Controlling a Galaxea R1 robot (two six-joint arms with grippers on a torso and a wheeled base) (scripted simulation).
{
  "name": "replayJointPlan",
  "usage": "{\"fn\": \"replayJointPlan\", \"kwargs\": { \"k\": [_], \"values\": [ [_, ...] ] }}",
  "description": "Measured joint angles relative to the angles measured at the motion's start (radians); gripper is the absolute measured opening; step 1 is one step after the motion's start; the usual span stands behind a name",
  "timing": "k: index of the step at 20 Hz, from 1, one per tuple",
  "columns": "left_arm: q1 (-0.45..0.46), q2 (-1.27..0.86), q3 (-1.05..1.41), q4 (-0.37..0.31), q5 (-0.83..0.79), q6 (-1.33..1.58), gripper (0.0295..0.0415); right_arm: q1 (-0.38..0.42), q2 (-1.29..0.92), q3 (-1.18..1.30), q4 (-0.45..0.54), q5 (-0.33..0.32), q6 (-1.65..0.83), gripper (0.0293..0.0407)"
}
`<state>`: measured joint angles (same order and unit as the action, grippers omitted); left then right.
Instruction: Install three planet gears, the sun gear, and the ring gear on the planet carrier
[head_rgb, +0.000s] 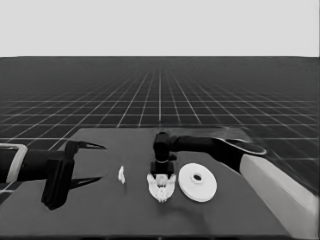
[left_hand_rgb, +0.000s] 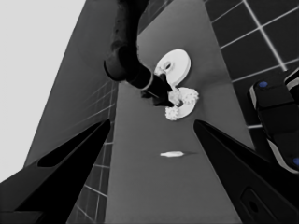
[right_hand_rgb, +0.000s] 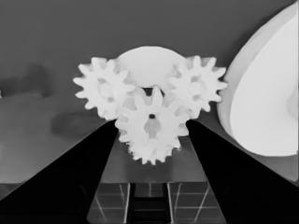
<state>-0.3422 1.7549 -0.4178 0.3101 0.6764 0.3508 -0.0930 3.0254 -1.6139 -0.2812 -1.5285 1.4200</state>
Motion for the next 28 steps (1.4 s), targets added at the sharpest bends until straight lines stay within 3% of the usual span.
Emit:
{"fn": "replayJointPlan", "kwargs": {
  "k": [28],
  "values": [
    [0.000, 0.000, 0.000, 0.000, 0.000, 0.000, 0.0385, -0.022, 0.003, -0.012, -0.014, 0.005, 0.208, 0.0309]
  ]
}}
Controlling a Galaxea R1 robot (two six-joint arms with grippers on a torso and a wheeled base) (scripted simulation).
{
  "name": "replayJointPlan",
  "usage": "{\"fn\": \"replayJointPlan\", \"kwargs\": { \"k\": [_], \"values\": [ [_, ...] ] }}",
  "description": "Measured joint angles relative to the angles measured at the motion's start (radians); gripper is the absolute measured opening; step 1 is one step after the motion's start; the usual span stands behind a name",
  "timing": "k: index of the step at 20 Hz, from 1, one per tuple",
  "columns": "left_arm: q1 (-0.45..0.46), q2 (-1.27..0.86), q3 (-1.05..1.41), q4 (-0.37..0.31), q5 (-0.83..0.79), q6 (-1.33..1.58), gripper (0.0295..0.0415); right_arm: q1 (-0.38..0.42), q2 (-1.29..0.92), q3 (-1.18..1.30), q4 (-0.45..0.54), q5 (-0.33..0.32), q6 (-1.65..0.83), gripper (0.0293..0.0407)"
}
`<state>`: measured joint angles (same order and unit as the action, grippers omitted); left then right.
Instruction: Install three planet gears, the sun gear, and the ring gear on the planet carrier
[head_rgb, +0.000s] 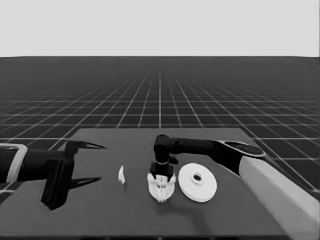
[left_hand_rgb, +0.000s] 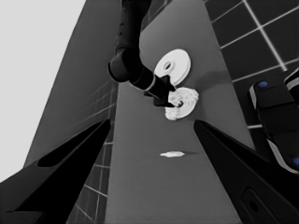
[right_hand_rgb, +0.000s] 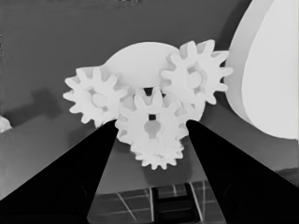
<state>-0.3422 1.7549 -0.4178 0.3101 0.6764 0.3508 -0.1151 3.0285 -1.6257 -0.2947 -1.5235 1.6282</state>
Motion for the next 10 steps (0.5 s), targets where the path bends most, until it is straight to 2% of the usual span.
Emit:
{"fn": "replayJointPlan", "kwargs": {
  "k": [10],
  "values": [
    [0.000, 0.000, 0.000, 0.000, 0.000, 0.000, 0.0385, -0.005, -0.001, -0.001, 0.000, 0.000, 0.105, 0.0309]
  ]
}}
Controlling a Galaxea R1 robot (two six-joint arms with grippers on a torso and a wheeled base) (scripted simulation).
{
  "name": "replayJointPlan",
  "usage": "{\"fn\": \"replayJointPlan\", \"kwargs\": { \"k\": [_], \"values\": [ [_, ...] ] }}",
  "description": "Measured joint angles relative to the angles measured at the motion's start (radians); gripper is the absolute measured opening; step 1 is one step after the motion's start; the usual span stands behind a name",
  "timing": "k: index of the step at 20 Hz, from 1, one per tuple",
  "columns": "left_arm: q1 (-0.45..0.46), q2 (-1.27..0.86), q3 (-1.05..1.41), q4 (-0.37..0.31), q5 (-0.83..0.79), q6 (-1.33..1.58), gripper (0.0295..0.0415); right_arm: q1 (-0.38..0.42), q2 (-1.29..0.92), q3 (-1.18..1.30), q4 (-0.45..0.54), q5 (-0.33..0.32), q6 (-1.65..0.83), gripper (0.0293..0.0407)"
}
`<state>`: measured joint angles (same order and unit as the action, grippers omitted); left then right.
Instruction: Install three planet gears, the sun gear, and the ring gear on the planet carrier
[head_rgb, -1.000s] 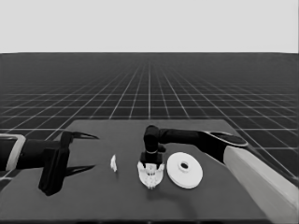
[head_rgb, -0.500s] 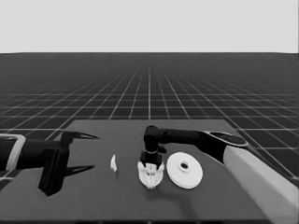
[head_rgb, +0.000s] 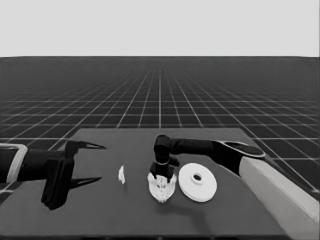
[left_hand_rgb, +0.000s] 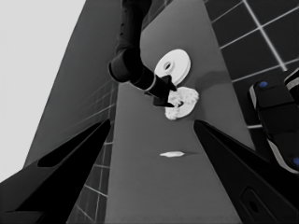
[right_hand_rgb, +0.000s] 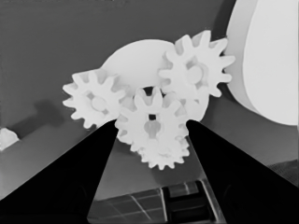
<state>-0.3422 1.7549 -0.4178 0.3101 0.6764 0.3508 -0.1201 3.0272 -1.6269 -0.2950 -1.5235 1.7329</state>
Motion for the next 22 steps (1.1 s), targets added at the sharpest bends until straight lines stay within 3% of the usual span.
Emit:
{"fn": "replayJointPlan", "kwargs": {
  "k": [22],
  "values": [
    [0.000, 0.000, 0.000, 0.000, 0.000, 0.000, 0.0385, -0.001, 0.000, 0.000, 0.000, 0.000, 0.230, 0.0309]
  ]
}}
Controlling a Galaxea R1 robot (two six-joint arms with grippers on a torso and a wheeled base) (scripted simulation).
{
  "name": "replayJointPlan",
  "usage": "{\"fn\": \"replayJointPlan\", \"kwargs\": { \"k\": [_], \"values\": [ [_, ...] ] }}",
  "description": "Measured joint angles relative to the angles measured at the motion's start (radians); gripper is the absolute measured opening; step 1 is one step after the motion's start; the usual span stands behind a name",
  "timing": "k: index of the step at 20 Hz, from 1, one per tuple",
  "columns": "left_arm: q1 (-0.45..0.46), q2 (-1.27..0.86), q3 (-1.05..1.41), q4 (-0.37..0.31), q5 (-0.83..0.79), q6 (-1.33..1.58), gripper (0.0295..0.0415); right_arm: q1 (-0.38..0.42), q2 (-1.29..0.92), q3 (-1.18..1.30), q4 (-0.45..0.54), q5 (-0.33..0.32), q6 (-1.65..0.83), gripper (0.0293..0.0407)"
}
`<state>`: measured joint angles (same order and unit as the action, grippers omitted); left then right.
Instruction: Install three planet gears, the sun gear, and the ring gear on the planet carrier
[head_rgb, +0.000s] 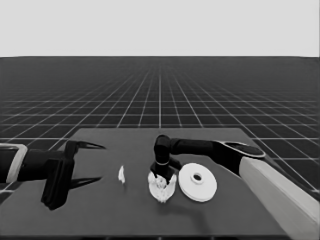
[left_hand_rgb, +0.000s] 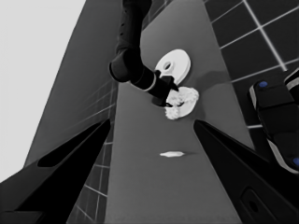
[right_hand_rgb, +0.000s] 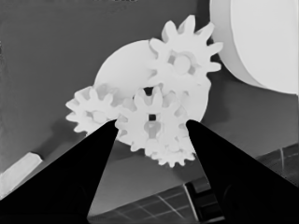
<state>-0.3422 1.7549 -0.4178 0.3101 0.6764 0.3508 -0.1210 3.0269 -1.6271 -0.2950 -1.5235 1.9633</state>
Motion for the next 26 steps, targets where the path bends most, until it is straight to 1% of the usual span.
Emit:
{"fn": "replayJointPlan", "kwargs": {
  "k": [26],
  "values": [
    [0.000, 0.000, 0.000, 0.000, 0.000, 0.000, 0.0385, 0.000, 0.000, 0.000, 0.000, 0.000, 0.272, 0.0309]
  ]
}}
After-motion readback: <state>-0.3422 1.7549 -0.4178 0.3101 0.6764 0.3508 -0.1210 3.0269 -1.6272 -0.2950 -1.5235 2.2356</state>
